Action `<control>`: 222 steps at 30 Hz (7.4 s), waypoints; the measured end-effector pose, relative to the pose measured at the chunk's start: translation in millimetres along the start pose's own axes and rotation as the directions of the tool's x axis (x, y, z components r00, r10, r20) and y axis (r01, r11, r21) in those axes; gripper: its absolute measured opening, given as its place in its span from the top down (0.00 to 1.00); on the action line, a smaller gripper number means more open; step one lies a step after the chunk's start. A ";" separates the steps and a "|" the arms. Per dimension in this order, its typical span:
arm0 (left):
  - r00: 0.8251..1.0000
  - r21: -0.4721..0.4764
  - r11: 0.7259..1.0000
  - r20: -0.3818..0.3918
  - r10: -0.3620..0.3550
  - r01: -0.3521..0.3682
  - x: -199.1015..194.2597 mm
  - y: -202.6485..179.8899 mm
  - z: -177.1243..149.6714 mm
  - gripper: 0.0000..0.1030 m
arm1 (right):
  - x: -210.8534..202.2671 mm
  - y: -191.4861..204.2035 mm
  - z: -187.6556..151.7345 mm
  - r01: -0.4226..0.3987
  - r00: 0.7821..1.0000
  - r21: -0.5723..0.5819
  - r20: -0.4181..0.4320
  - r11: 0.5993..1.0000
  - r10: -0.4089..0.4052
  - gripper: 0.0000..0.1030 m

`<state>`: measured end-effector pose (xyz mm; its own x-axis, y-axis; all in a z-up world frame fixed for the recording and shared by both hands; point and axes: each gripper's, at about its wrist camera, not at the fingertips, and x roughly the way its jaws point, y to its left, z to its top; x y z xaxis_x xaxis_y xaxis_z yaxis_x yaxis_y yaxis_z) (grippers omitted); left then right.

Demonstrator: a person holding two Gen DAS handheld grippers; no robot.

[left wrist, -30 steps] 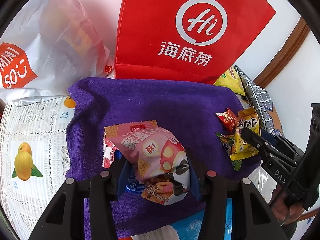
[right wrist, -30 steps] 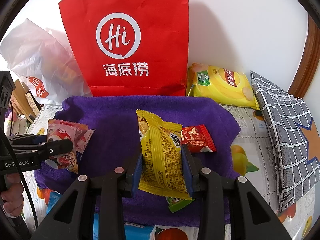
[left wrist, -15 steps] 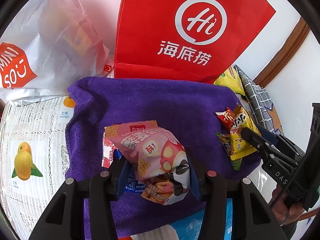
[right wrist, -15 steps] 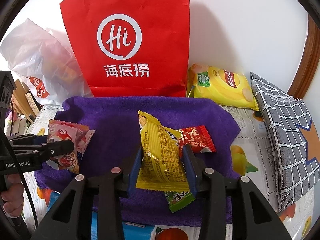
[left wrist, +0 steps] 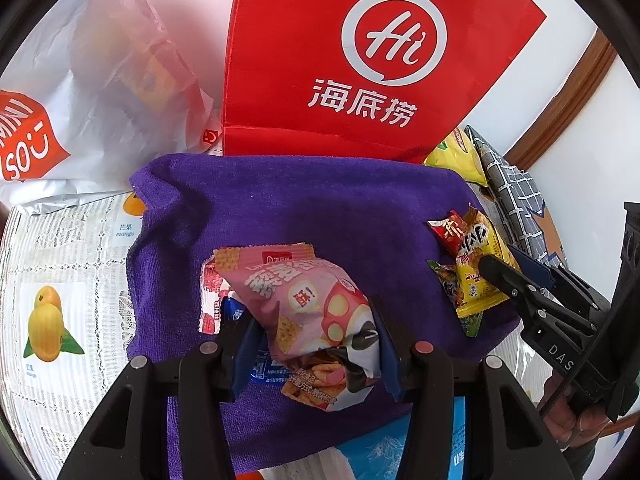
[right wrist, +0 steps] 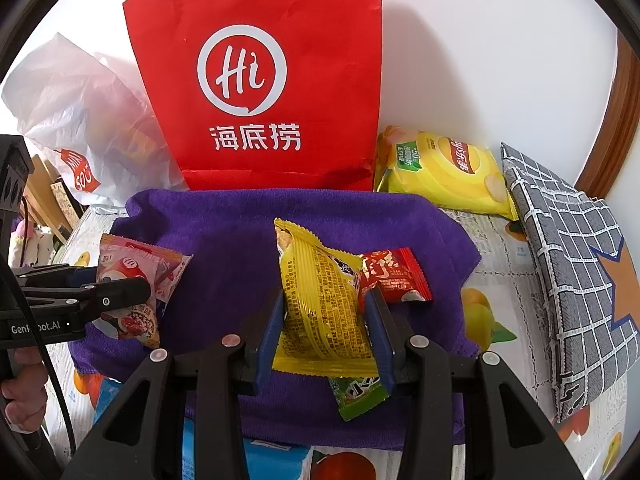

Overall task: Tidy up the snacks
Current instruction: 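Lower the pink bag and yellow bag onto the purple towel with both grippers, then open both grippers to drop the bags onto the purple towel, then withdraw both tools back toward the remaining snacks beside the tissue box, then grasp the pink cake packet with the right gripper, then grasp the pink candy stick with the left gripper while the right gripper holds the cake packet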

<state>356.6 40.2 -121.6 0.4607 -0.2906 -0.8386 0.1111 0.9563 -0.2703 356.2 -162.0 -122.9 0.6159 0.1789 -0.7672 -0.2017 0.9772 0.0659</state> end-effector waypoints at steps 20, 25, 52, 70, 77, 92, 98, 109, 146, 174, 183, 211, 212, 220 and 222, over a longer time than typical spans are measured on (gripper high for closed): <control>1.000 0.031 0.999 0.018 -0.019 0.018 -6.1 -6.4 0.6 0.38 | 0.3 0.6 -1.1 0.000 1.000 -0.002 -0.007 1.000 0.000 0.59; 0.999 0.022 0.999 0.023 -0.026 0.025 -8.8 -4.3 1.7 0.37 | -0.7 0.9 -1.3 0.002 1.000 -0.002 -0.008 1.000 -0.002 0.59; 0.997 0.050 0.999 0.080 -0.001 -0.003 -57.7 -26.0 -12.7 0.36 | -66.2 -7.1 -14.5 0.028 0.998 -0.009 0.054 1.000 -0.028 0.48; 0.988 0.071 0.996 0.150 0.035 -0.046 -118.6 -60.9 -74.1 0.36 | -143.6 -31.0 -80.6 0.077 0.992 0.050 0.092 0.996 -0.082 0.15; 0.985 0.062 0.995 0.161 0.070 -0.081 -128.1 -62.6 -96.7 0.36 | -153.0 -35.5 -107.2 0.076 0.993 0.067 0.082 0.995 -0.082 0.14; 0.987 -0.022 0.992 0.100 0.123 -0.121 -119.2 -31.4 -124.4 0.30 | -120.8 -27.1 -156.8 0.023 0.999 0.031 -0.030 0.999 -0.022 0.22; 0.991 -0.028 0.995 0.093 0.097 -0.095 -112.8 -29.6 -131.9 0.30 | -114.3 -27.2 -172.8 -0.003 0.998 0.049 -0.062 0.999 0.007 0.29; 0.993 -0.023 0.996 0.077 0.086 -0.084 -106.9 -29.4 -137.3 0.30 | -100.5 -22.9 -193.9 0.002 0.993 0.033 -0.120 0.999 0.002 0.32; 0.994 -0.053 0.995 0.061 0.086 -0.082 -98.7 -9.4 -142.6 0.30 | -86.8 -35.8 -193.0 0.018 0.989 0.080 -0.144 0.997 -0.006 0.45; 0.992 -0.083 0.989 0.031 0.122 -0.119 -97.7 2.4 -153.4 0.30 | -70.3 -28.4 -168.8 -0.044 0.993 -0.030 -0.109 0.999 0.041 0.41; 0.992 -0.103 0.987 0.013 0.127 -0.125 -93.8 5.6 -159.6 0.30 | -62.5 -25.6 -169.4 -0.058 0.991 -0.022 -0.120 0.998 0.055 0.62; 0.992 -0.104 0.990 -0.091 0.083 -0.093 -38.3 -20.9 -157.0 0.30 | -80.5 -62.4 -179.5 -0.029 0.996 0.035 -0.085 0.999 0.032 0.65; 0.992 -0.098 0.991 -0.097 0.085 -0.094 -37.8 -21.1 -157.1 0.30 | -80.0 -62.0 -179.7 -0.031 0.996 0.034 -0.085 0.999 0.033 0.65; 0.991 -0.126 0.987 -0.106 0.087 -0.100 -37.4 -14.2 -158.6 0.30 | -78.9 -58.6 -178.8 -0.039 0.996 0.028 -0.085 0.999 0.041 0.65; 0.990 -0.132 0.986 -0.111 0.082 -0.097 -33.9 -16.4 -156.4 0.30 | -79.7 -57.9 -178.9 -0.039 0.996 0.024 -0.083 0.999 0.041 0.65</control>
<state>201.4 29.4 -162.7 0.3681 -0.2126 -0.9051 -0.0515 0.9673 -0.2482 182.5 -253.3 -179.7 0.5415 0.2085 -0.8144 -0.2074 0.9719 0.1110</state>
